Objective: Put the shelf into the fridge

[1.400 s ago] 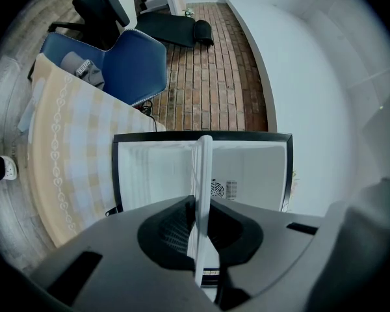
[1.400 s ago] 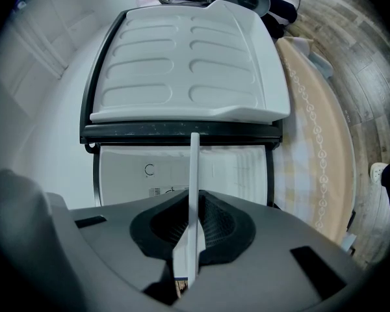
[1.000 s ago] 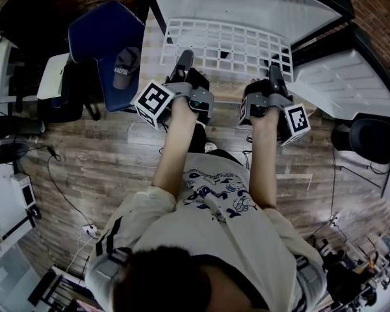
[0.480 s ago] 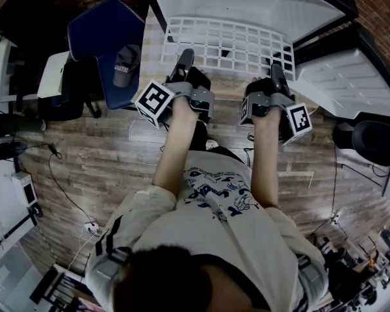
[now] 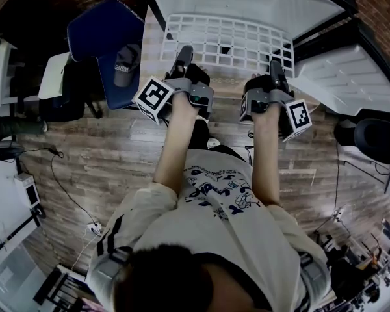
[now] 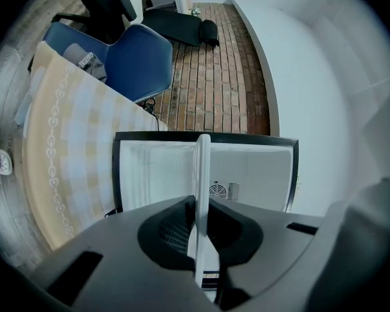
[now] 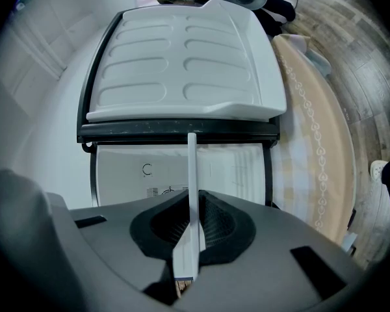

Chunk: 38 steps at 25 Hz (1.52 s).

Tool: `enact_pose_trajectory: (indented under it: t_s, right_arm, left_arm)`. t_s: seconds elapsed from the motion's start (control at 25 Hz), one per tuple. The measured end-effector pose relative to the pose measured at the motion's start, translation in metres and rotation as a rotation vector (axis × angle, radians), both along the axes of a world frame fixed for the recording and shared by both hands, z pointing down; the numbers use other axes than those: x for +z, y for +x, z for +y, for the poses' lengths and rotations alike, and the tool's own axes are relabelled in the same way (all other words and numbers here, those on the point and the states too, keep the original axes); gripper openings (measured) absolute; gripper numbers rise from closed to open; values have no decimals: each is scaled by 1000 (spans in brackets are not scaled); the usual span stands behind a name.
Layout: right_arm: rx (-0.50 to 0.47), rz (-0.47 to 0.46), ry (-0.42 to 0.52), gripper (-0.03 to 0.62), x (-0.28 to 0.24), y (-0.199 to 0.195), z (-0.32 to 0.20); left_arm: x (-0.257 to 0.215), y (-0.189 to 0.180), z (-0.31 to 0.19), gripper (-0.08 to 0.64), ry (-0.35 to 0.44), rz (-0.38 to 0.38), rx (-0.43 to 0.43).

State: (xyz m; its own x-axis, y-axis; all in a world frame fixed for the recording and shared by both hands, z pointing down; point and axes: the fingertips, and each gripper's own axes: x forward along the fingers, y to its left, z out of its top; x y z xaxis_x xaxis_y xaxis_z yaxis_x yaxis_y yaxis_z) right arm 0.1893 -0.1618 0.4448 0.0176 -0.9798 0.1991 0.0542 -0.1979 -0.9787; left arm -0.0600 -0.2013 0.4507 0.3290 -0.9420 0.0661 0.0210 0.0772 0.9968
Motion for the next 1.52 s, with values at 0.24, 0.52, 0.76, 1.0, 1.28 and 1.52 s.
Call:
enact_pose_trajectory:
  t_s: [0.24, 0.52, 0.76, 1.0, 1.28, 1.52]
  right_arm:
    - [8, -8, 8, 48, 2, -1, -1]
    - [9, 1, 13, 48, 2, -1, -3]
    - [5, 6, 27, 48, 3, 0, -8]
    - [6, 5, 28, 48, 4, 2, -15]
    - [4, -2, 30, 48, 5, 3, -21]
    - [6, 7, 19, 48, 5, 4, -26]
  left_arm:
    - [2, -1, -2, 37, 1, -3, 2]
    - [4, -1, -5, 37, 5, -7, 2]
    - [4, 1, -6, 37, 3, -15, 5]
    - [4, 3, -12, 37, 4, -22, 4]
    - [4, 3, -18, 37, 3, -28, 6]
    - [5, 4, -22, 37, 1, -31, 6]
